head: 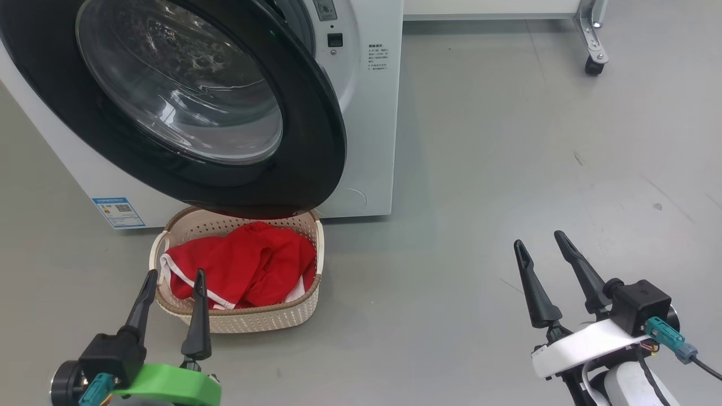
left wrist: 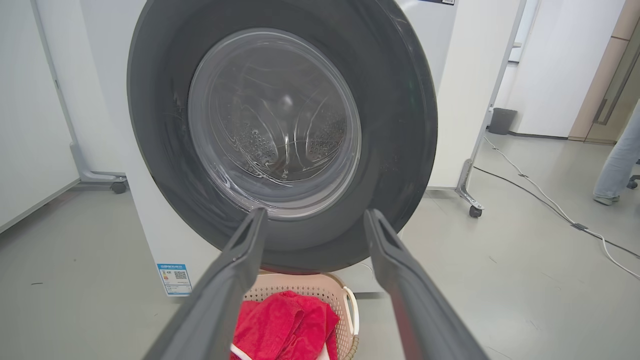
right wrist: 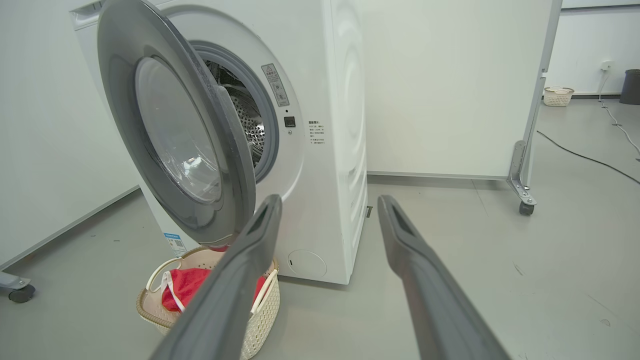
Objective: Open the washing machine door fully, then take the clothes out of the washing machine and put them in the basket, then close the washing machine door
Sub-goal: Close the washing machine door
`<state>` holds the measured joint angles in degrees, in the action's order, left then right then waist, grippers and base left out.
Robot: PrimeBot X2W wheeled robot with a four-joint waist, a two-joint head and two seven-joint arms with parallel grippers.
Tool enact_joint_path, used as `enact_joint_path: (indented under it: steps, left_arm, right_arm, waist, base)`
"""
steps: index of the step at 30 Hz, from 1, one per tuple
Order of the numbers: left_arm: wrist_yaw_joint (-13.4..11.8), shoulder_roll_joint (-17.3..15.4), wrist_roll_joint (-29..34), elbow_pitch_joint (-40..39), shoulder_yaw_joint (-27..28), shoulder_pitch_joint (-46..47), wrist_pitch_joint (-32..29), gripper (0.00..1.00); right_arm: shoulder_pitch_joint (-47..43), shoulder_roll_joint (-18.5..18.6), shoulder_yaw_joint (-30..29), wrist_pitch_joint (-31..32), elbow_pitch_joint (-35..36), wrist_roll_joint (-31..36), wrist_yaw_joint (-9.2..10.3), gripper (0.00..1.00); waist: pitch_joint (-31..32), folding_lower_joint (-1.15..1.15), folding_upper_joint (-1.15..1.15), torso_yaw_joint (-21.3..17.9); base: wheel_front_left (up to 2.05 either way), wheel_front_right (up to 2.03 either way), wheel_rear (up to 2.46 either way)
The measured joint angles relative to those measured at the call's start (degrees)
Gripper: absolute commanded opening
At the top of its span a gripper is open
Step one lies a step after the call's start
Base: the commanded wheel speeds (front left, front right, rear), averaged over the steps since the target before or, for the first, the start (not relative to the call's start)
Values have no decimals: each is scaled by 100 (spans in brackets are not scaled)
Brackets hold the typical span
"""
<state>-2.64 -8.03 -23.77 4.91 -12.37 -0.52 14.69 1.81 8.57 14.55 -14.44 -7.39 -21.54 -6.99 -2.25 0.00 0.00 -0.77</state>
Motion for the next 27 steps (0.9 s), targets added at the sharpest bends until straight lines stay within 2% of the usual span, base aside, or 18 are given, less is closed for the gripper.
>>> enact_joint_path:
  steps: [27]
  left_arm:
    - [245, 191, 221, -10, 208, -128, 0, 100]
  right_arm:
    - [-2, 4, 82, 0, -13, 0, 0, 100]
  waist:
    - [59, 0, 0, -39]
  base:
    - [0, 0, 0]
